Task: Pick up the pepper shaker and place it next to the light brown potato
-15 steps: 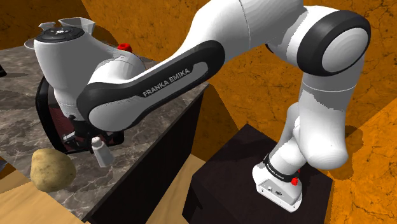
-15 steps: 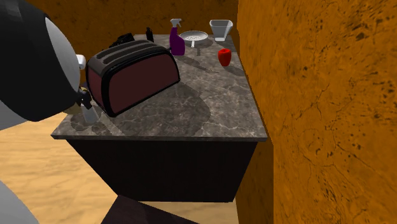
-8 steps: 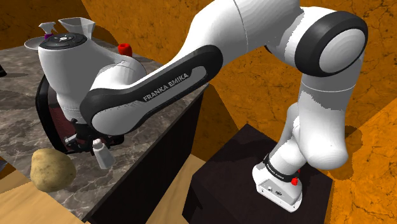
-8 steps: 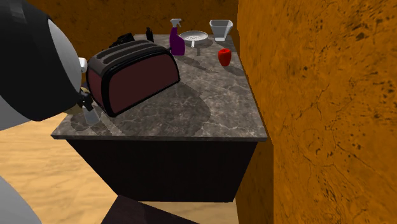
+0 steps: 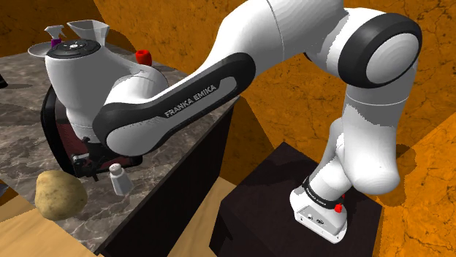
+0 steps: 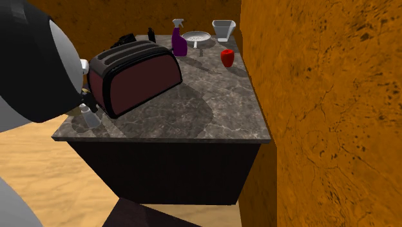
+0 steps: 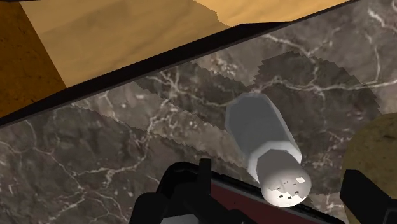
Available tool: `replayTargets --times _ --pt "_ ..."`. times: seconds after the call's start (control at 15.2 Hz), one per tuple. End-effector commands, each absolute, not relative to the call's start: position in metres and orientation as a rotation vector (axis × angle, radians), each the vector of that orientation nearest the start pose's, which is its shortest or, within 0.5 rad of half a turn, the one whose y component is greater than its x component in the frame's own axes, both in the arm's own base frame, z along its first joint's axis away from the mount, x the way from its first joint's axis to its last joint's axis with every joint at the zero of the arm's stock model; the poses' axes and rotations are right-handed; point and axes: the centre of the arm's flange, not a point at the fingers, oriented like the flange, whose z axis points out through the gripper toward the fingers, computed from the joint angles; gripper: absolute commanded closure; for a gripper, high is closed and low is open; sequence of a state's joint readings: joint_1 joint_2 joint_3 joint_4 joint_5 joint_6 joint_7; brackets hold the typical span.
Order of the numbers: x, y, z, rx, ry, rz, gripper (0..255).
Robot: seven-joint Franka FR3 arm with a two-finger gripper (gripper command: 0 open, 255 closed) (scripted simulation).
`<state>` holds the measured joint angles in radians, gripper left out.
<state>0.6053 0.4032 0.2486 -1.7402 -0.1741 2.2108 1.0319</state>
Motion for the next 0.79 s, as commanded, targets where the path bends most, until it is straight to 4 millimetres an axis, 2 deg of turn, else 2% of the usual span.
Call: replayTargets --times 0.0,0.2,0.73 --pt "0.449 0.485 0.372 -3.096 0.159 -0.135 0" --pt "0.446 0.484 0.409 -3.096 0.159 -0.135 0" --pt "0.446 0.484 0.409 -3.096 0.159 -0.135 0"
